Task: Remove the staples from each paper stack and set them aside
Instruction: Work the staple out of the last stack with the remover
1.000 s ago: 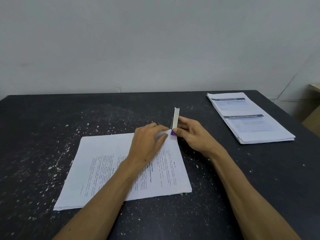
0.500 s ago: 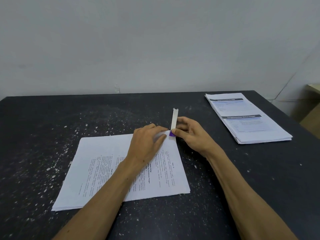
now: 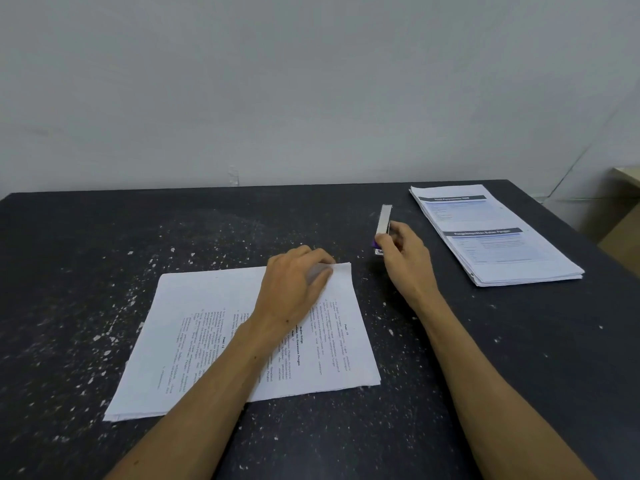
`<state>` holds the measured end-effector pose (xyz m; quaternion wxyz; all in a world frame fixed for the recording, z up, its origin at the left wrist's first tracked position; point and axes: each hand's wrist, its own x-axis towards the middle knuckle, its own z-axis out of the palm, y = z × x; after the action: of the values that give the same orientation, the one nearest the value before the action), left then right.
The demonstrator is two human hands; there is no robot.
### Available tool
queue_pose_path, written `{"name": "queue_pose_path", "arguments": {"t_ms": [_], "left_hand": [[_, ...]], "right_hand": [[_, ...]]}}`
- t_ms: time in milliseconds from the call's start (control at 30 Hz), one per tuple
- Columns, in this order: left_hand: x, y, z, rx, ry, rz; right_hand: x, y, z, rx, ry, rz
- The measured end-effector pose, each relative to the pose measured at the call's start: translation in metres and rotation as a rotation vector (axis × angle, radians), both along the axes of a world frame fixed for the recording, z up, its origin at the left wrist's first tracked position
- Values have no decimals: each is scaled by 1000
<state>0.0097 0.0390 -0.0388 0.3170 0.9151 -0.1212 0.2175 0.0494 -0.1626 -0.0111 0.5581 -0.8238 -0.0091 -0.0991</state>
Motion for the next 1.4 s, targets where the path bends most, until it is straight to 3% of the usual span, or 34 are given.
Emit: {"name": "queue_pose_path", "arguments": {"t_ms": [300, 500, 667, 967, 1233, 1400], "left_hand": [[-3, -1, 3, 2, -22, -46], [-6, 1, 8, -78, 160, -95], [-7, 0, 10, -101, 208, -102], [-7, 0, 8, -90, 155, -150], [-5, 3, 11, -302, 185, -144], [-3, 3, 12, -317, 219, -122]], "right_hand": [[-11, 5, 8, -17, -3, 13], [-11, 5, 11, -3, 18, -18], [-12, 5, 11, -5, 30, 0], [-7, 3, 1, -24, -1, 15], [-1, 4, -3, 99, 39, 36], [3, 4, -3, 63, 84, 86]]}}
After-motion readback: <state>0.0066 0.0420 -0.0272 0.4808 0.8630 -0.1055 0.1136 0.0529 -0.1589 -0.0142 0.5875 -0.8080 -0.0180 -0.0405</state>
